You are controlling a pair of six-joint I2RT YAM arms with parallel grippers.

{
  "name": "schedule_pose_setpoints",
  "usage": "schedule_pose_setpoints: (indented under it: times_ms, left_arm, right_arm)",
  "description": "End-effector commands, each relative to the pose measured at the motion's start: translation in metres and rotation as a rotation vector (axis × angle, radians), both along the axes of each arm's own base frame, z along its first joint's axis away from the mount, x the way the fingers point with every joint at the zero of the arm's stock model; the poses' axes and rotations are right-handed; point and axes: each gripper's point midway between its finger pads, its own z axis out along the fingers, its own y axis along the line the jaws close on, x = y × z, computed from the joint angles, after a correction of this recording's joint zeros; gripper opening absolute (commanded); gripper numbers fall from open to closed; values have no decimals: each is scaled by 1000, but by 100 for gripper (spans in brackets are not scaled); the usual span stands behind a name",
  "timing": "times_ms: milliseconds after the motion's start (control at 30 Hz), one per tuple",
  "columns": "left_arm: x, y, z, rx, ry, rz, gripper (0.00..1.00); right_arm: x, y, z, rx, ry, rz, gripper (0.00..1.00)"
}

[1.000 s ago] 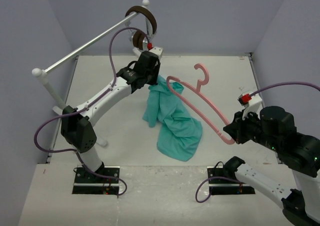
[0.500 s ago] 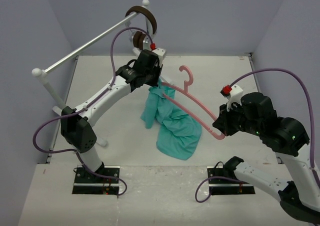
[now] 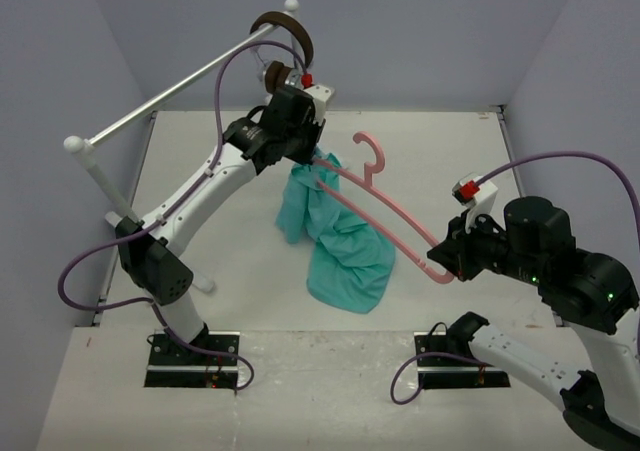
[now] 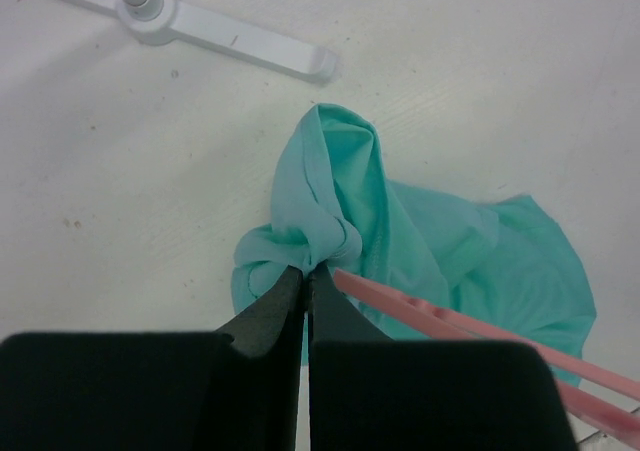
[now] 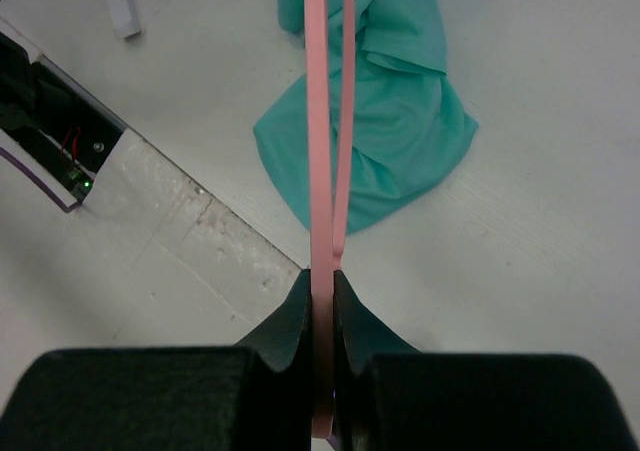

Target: Place the t-shirt on the hanger

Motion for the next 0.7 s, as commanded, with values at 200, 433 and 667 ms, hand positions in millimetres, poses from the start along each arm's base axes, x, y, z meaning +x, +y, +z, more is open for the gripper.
schedule_pose_setpoints:
  times_ms: [200,433,667]
  left_arm:
    - [-68,-36,103,-185,-99,-370,0]
    - [-77,-6,141,-168,-218,-289,0]
    - [-63,-3,124,-118,-192,-222,0]
  right_arm:
    - [51,47,2,106,-102,28,0]
    - [82,12,2,211,-214,-324,0]
    - [68,-21,11,342,-246,-493,0]
